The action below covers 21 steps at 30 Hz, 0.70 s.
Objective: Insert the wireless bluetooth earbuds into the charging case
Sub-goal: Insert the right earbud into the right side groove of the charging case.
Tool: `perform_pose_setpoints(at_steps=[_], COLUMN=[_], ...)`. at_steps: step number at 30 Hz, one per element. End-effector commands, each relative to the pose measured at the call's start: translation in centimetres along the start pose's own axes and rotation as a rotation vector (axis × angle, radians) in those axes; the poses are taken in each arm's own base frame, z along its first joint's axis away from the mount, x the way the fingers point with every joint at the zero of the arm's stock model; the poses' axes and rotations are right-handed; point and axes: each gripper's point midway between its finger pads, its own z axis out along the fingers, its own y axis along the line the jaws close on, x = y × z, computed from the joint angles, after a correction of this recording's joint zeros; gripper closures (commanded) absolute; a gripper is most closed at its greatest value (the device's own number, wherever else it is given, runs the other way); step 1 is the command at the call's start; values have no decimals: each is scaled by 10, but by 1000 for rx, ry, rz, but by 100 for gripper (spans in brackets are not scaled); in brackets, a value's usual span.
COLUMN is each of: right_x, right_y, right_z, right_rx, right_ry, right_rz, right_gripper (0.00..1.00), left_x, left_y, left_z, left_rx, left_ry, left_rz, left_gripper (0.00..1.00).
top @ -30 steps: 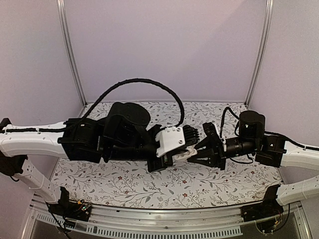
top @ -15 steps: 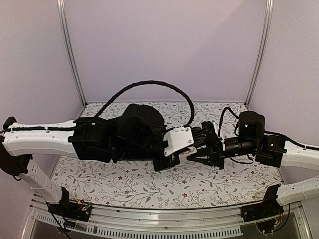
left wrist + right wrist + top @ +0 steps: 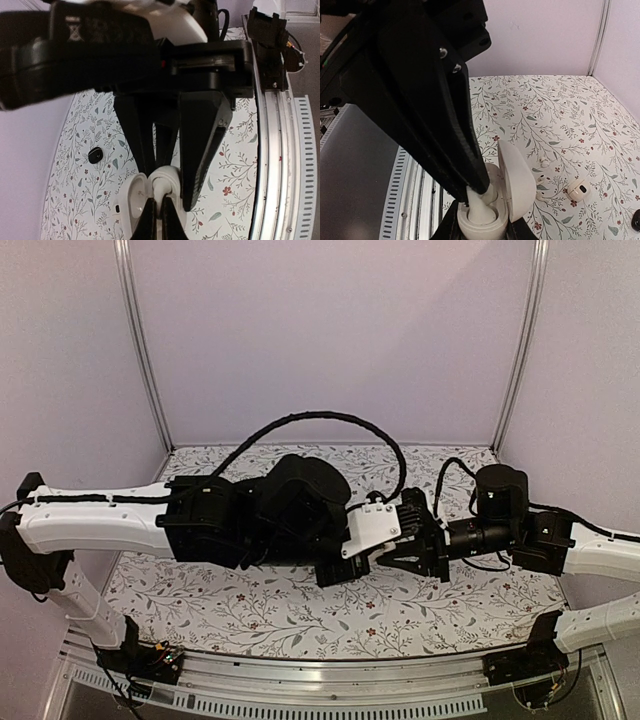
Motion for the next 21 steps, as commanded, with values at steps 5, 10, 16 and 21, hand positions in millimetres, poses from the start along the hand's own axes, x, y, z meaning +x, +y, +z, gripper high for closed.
perform_pose_setpoints(at_steps=[5, 10, 16, 21], right_x=[-35, -36, -31, -31], right_y=[4, 5, 5, 5], right_z=[-8, -10, -11, -12], right_rx=[2, 5, 11, 18], right_ry=[-89, -98, -96, -102], right_rz=[-52, -61, -52, -46], right_gripper=[100, 100, 100, 100], left_x=[18, 17, 2, -6], left_y=[-14, -12, 3, 9], left_z=[17, 18, 0, -11], left_rx=[33, 20, -19, -30], left_ry=[102, 105, 49, 14], left_rz=[33, 29, 14, 7], left_gripper=[100, 99, 90, 86])
